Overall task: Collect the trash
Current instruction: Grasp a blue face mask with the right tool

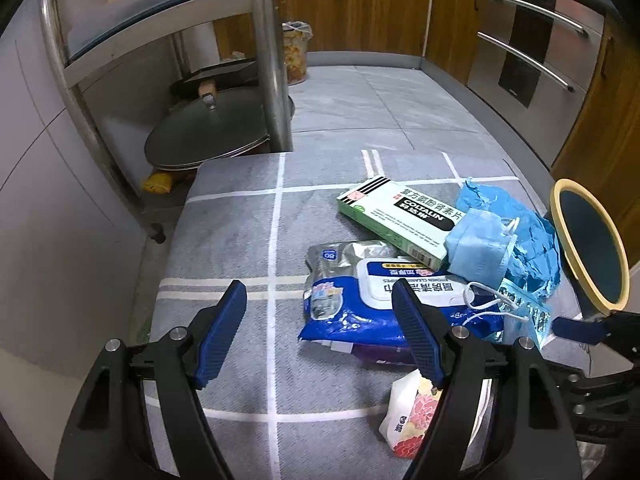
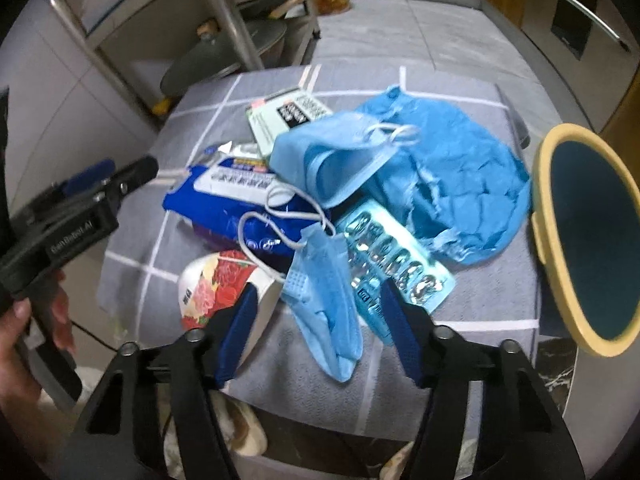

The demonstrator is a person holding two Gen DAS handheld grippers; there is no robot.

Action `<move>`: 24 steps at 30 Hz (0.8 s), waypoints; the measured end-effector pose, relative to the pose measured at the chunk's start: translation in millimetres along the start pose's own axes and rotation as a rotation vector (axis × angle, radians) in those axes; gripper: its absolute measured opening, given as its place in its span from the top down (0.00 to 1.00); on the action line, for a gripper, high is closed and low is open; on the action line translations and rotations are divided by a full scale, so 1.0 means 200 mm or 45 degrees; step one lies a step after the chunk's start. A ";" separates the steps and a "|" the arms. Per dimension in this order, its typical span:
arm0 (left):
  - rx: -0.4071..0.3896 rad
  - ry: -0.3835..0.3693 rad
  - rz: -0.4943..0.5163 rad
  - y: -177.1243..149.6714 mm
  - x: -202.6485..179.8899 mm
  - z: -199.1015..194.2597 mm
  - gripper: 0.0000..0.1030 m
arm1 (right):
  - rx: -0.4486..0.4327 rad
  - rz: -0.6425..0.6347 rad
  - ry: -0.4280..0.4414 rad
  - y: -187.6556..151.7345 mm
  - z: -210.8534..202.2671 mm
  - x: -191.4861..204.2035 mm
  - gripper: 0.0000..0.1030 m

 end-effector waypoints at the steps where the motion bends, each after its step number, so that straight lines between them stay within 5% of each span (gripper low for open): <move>1: 0.001 -0.005 0.007 0.00 -0.01 0.00 0.28 | 0.007 -0.007 -0.004 0.00 0.01 0.00 0.56; 3: -0.002 -0.004 0.021 0.01 -0.02 0.01 0.28 | 0.014 -0.025 0.006 0.01 0.02 0.01 0.74; 7: -0.013 -0.016 0.035 0.02 -0.05 0.00 0.28 | -0.007 -0.055 0.005 0.03 -0.01 0.02 0.84; 20: -0.058 -0.070 0.108 0.07 -0.19 -0.02 0.28 | -0.094 0.006 -0.004 0.04 -0.46 -0.17 0.86; 24: -0.074 -0.088 0.178 0.08 -0.29 -0.03 0.28 | -0.161 0.017 -0.113 0.03 -0.63 -0.31 0.86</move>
Point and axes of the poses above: each gripper's, at about its wrist camera, not at the fingertips, and z roughly the way its jaws point, x to its left, y to its top, the point moved 4 cm from there along z, roughly the way its jaws point, and after that the axes turned 15 degrees about x, right-handed, at the moved point
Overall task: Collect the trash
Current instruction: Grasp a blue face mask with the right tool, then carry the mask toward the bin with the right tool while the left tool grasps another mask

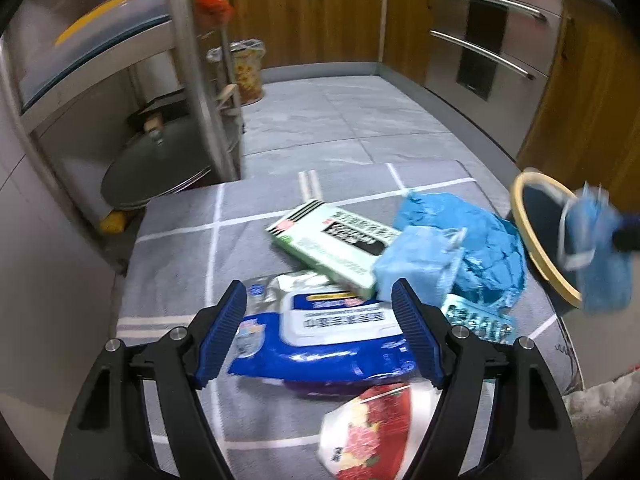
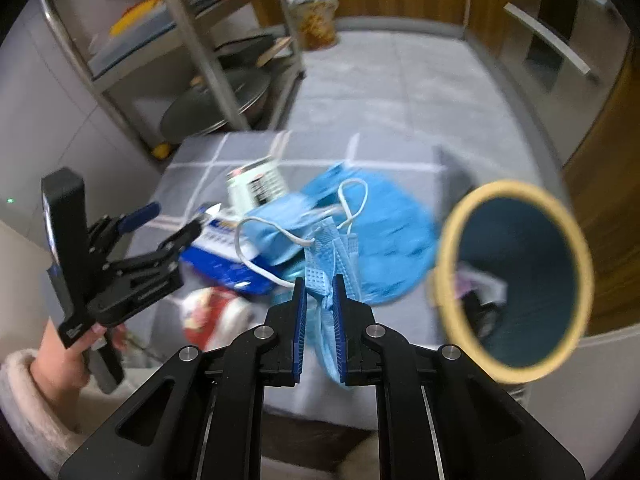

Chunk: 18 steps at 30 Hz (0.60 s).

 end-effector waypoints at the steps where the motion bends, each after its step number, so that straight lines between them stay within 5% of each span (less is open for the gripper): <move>1: -0.003 -0.004 0.021 0.01 -0.03 0.00 0.28 | -0.022 0.023 -0.010 0.00 -0.02 -0.05 0.86; 6: 0.004 -0.012 0.110 0.02 -0.15 0.03 0.28 | -0.011 0.153 0.062 -0.04 0.04 -0.21 0.86; 18: 0.073 0.060 0.264 0.06 -0.38 0.19 0.28 | -0.049 0.082 0.022 0.00 0.04 -0.24 0.86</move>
Point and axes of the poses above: each gripper's, at about its wrist camera, not at the fingertips, and z roughly the way its jaws point, x to its left, y to its top, the point moved 4 cm from there along z, roughly the way its jaws point, and after that the axes turned 15 degrees about x, right-handed, at the moved point
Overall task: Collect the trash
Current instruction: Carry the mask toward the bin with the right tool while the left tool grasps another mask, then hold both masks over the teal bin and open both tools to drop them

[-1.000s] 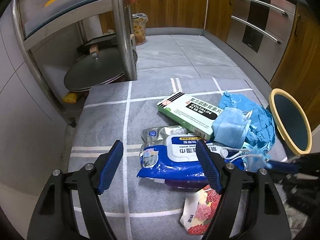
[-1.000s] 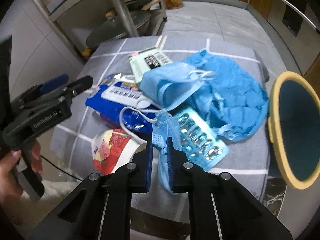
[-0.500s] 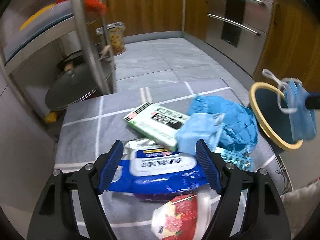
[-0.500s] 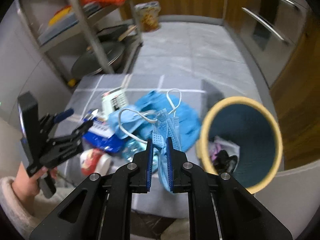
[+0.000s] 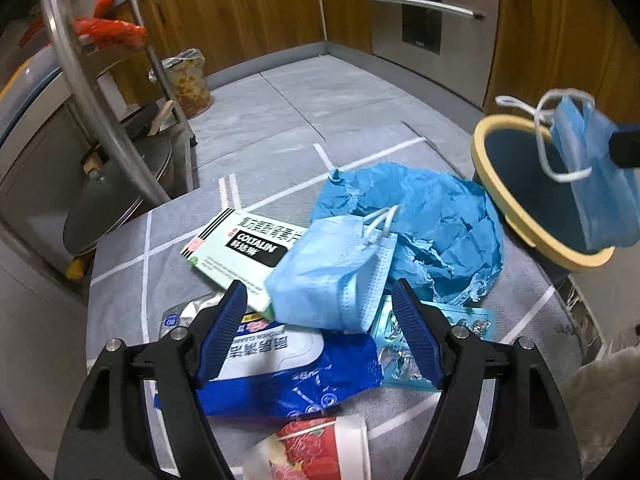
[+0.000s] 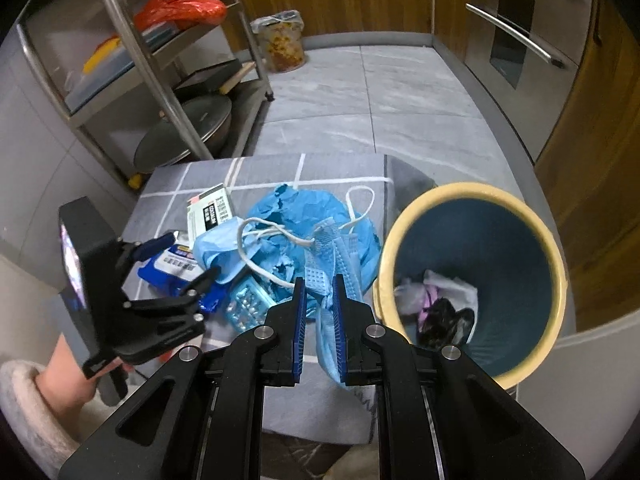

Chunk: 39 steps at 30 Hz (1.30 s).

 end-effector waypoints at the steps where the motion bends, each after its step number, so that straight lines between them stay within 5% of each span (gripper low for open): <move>1: 0.006 0.013 0.010 0.01 -0.01 0.01 0.28 | 0.001 0.000 -0.003 0.00 0.00 0.00 0.86; 4: 0.030 0.036 0.021 0.02 -0.03 0.05 0.32 | -0.001 0.009 -0.009 0.02 0.01 -0.04 0.86; 11: 0.061 0.037 -0.014 0.04 0.00 0.08 0.78 | 0.000 0.068 -0.003 0.02 0.01 -0.14 0.86; 15: 0.011 0.035 -0.029 0.04 0.02 0.02 0.88 | 0.003 0.095 0.002 0.03 0.01 -0.17 0.86; 28: -0.158 -0.043 -0.077 0.11 0.00 -0.19 0.94 | -0.063 0.210 0.039 0.03 -0.06 -0.32 0.86; 39: -0.241 -0.177 0.048 0.29 -0.28 -0.27 0.94 | -0.057 0.364 0.015 0.06 -0.03 -0.59 0.86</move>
Point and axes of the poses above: each gripper's, at about its wrist camera, not at the fingertips, and z roughly the way its jaws point, x to its left, y to its top, the point moved 4 cm from there along z, roughly the way its jaws point, and after that the axes turned 15 degrees about x, right-handed, at the moved point
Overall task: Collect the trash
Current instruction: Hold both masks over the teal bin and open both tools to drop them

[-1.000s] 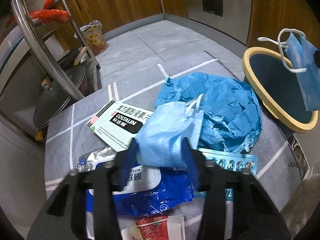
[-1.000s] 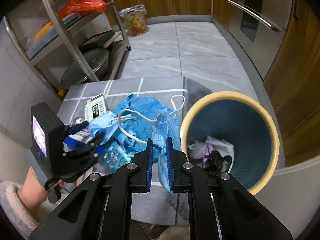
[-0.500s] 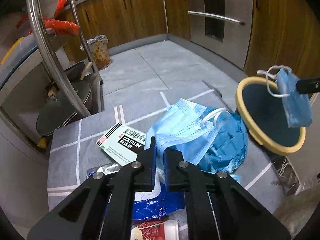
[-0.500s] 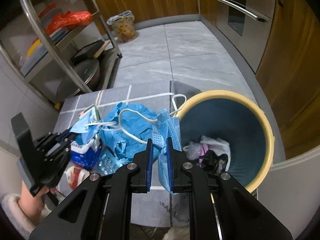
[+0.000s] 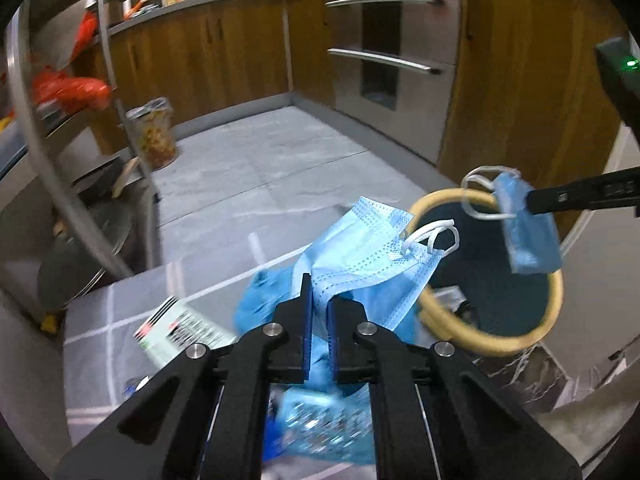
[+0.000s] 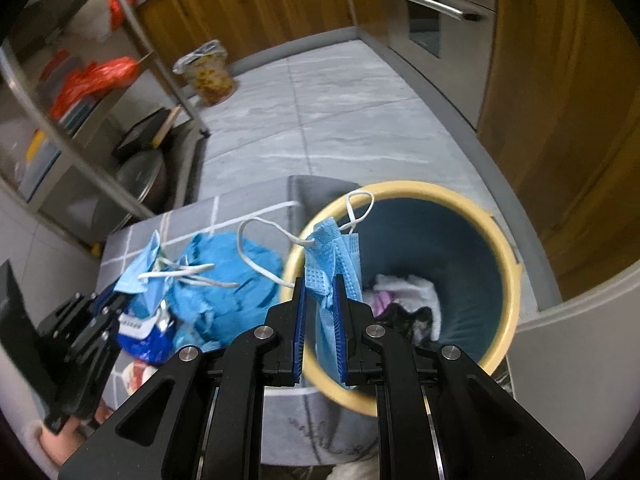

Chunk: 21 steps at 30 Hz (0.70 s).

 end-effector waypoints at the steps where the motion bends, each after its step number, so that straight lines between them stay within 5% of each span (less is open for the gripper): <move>1: -0.008 -0.022 0.017 0.03 -0.05 0.01 0.94 | -0.004 0.018 -0.004 0.01 0.00 -0.04 0.86; 21: 0.128 -0.192 0.336 0.05 -0.71 0.33 0.94 | 0.115 0.284 -0.073 -0.02 0.09 -0.51 0.86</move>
Point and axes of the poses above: each gripper's, at about its wrist camera, not at the fingertips, and z roughly the way its jaws point, x to its left, y to its top, the point moved 4 cm from there along z, roughly the way its jaws point, and after that the axes turned 15 degrees about x, right-handed, at the moved point
